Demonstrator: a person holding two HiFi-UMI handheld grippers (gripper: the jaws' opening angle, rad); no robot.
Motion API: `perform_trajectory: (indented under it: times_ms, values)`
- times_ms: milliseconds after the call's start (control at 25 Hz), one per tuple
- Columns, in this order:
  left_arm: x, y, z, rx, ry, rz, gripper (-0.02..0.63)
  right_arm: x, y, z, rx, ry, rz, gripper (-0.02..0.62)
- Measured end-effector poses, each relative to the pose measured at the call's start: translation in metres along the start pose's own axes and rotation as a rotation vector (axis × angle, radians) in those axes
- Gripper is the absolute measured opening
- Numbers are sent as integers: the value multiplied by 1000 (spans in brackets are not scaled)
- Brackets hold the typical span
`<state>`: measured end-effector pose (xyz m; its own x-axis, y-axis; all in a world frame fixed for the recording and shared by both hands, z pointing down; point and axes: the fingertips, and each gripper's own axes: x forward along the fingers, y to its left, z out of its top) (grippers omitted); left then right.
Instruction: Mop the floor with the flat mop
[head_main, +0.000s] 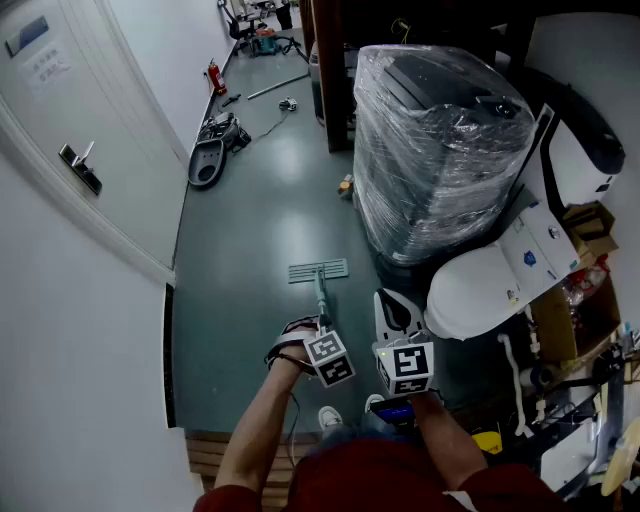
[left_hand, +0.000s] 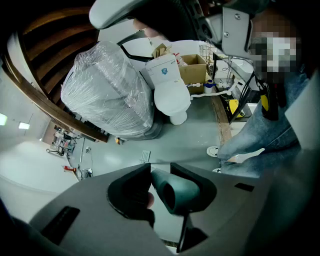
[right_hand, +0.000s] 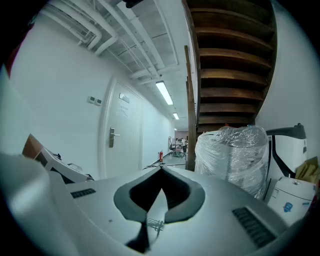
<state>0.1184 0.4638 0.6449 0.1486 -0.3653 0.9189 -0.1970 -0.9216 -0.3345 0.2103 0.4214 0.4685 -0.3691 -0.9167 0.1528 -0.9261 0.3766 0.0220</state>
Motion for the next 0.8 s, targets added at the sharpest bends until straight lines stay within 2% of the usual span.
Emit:
perform_trajectory:
  times_ms: [400, 800]
  values:
    - [3, 1, 14, -21, -5, 1, 135, 1, -14, -3, 15, -8, 18, 18]
    - [18, 2, 46, -78, -11, 5, 143, -1, -45, -18, 43, 0, 30, 18]
